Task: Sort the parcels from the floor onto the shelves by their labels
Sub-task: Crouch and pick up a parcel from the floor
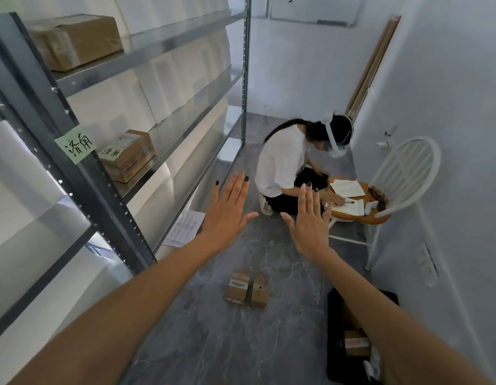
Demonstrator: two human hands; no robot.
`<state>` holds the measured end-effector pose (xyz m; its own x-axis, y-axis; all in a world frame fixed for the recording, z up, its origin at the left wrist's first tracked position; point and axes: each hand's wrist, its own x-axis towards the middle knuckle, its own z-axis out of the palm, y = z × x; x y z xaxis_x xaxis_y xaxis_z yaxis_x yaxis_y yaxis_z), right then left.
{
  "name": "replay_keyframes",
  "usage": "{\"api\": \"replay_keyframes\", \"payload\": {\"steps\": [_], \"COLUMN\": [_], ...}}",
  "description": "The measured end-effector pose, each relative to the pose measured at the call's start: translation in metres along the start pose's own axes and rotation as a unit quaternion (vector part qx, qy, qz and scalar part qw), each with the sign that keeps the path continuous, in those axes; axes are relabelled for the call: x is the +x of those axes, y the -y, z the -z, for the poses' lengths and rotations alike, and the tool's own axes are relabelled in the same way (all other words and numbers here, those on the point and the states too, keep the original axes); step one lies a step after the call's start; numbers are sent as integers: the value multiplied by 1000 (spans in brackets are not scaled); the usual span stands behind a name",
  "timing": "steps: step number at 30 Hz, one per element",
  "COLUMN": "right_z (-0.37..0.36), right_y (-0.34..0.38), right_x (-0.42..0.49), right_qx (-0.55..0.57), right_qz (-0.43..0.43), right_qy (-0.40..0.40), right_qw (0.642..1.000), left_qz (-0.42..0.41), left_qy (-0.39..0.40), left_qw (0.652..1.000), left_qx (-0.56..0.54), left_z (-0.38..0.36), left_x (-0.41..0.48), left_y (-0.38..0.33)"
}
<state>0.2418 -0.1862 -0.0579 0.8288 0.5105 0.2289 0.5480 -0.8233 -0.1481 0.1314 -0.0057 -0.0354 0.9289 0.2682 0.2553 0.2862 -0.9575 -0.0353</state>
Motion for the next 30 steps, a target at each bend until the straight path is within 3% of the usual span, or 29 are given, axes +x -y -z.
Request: {"api": "replay_keyframes", "payload": {"steps": [15, 20, 24, 30], "right_z": [-78, -113, -154, -214], "right_y": [12, 20, 17, 2], "right_x": [89, 104, 102, 108], "right_qx": [-17, 41, 106, 222], "right_qz": [-10, -33, -87, -118], "right_qy": [65, 132, 214, 310], "right_qw": [998, 990, 967, 917], "left_qz": [-6, -20, 34, 76], "left_qy": [56, 119, 163, 272], "left_qw": [998, 992, 975, 940], "left_qx": [-27, -48, -146, -191], "left_z": [-79, -119, -157, -227], "left_x": [91, 116, 124, 124], "left_y": [58, 78, 85, 94]}}
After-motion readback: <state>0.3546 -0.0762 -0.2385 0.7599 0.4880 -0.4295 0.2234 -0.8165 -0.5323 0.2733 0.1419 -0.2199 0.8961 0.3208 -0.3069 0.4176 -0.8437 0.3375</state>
